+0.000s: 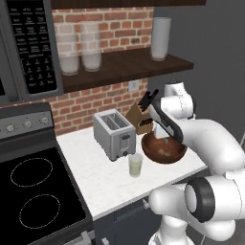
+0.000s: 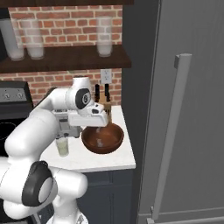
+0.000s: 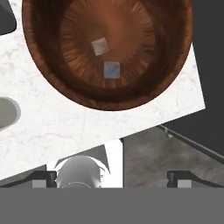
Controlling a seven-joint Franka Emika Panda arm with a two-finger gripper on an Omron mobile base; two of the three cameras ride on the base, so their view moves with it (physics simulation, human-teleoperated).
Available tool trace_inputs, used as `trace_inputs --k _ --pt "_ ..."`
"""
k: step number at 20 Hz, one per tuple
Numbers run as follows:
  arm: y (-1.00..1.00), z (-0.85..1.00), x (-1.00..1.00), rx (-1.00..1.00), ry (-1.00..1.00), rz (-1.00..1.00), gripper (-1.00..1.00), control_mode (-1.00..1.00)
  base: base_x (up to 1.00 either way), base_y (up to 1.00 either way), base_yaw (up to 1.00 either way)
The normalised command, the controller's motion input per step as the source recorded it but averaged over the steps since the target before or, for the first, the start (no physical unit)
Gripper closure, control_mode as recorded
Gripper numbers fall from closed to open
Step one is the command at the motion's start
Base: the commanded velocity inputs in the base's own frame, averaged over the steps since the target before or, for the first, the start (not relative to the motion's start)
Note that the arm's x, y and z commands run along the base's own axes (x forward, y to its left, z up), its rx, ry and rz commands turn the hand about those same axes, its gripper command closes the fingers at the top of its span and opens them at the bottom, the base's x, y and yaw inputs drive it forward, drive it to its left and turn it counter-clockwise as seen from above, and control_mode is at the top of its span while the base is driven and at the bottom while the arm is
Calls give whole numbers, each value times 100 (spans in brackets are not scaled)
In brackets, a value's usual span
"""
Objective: Grab a lemon wedge from the fridge and one ice cube from the ice bowl, and put them in the glass of lemonade.
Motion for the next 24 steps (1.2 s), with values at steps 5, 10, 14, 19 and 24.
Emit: trace_inputs --k 5,10,14,19,24 --pt "-21 -38 0 0 -2 0 -100 -100 0 0 0" --pt "-2 -38 0 0 -1 0 -100 -100 0 0 0" --pt "0 -18 12 0 0 -1 -100 -100 0 0 0" --pt "0 -1 25 0 0 0 -100 -100 0 0 0" --pt "0 -14 28 0 0 0 -100 -100 0 0 0"
